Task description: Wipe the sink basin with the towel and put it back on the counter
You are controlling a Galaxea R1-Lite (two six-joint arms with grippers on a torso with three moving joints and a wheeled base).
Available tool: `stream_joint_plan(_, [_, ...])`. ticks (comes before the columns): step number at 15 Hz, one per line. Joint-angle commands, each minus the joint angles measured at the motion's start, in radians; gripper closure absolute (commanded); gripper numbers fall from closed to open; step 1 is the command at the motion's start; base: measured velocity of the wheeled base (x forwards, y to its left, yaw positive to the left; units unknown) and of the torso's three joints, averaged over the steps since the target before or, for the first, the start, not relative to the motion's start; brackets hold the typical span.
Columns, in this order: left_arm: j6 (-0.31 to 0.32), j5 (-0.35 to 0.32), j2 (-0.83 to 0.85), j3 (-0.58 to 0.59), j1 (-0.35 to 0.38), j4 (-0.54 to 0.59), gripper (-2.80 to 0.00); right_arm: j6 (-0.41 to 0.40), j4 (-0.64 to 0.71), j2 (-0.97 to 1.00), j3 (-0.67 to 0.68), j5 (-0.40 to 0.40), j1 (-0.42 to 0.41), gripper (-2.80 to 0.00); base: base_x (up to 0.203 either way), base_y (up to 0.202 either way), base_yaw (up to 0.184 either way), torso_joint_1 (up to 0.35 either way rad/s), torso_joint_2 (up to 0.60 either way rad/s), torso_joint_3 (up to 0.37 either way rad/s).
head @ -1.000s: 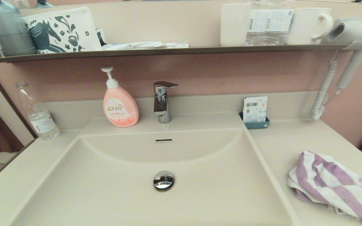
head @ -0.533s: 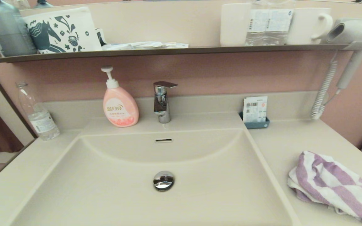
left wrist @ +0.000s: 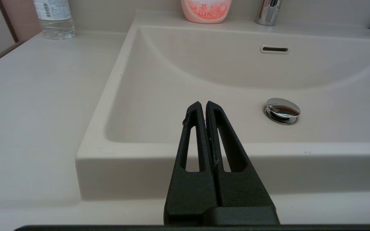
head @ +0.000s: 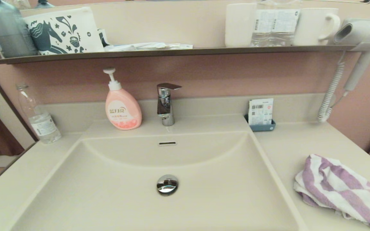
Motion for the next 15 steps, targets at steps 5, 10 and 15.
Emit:
stream_joint_plan(5, [-0.001,0.0,0.0,0.0,0.0,-0.001,0.0,-0.002,-0.001,0.0,0.007,0.017,0.0,0.0,0.0,0.0,0.0,0.0,0.0,0.0])
stream_joint_plan(10, [-0.001,0.0,0.0,0.0,0.0,-0.001,0.0,0.0,-0.001,0.0,0.007,0.017,0.0,0.0,0.0,0.0,0.0,0.0,0.0,0.0])
stream_joint_plan(15, [0.0,0.0,0.0,0.0,0.0,-0.001,0.0,-0.001,0.0,0.0,0.007,0.017,0.0,0.0,0.0,0.0,0.0,0.0,0.0,0.0])
